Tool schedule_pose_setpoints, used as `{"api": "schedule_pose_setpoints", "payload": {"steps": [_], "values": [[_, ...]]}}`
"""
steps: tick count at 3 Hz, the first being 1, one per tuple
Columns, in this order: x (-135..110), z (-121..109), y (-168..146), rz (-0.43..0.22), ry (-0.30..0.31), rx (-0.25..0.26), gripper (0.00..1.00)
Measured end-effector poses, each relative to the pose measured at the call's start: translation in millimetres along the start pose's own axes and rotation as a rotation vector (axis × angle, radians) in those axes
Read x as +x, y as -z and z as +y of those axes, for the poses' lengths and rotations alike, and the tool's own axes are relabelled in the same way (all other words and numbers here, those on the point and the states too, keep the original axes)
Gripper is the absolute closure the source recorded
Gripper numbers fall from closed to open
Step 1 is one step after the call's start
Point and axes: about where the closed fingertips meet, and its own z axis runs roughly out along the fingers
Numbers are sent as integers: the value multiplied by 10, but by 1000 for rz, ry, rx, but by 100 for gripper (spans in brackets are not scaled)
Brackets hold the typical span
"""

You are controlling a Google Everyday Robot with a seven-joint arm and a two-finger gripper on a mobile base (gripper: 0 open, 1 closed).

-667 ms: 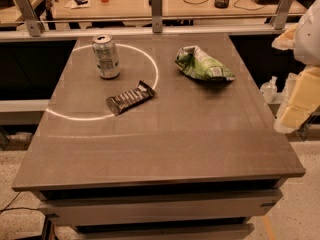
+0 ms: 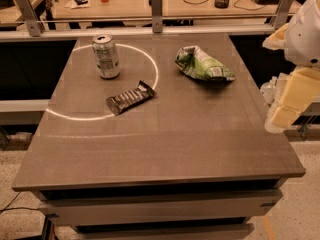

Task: Pick rxbar chocolate

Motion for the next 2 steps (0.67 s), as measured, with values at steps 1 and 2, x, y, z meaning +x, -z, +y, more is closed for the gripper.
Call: {"api": "schedule_pose_setpoints", "payload": {"steps": [1, 2], "values": [[-508, 164, -97, -92, 90, -35, 0], [-1154, 394, -234, -165, 162, -90, 0]]}}
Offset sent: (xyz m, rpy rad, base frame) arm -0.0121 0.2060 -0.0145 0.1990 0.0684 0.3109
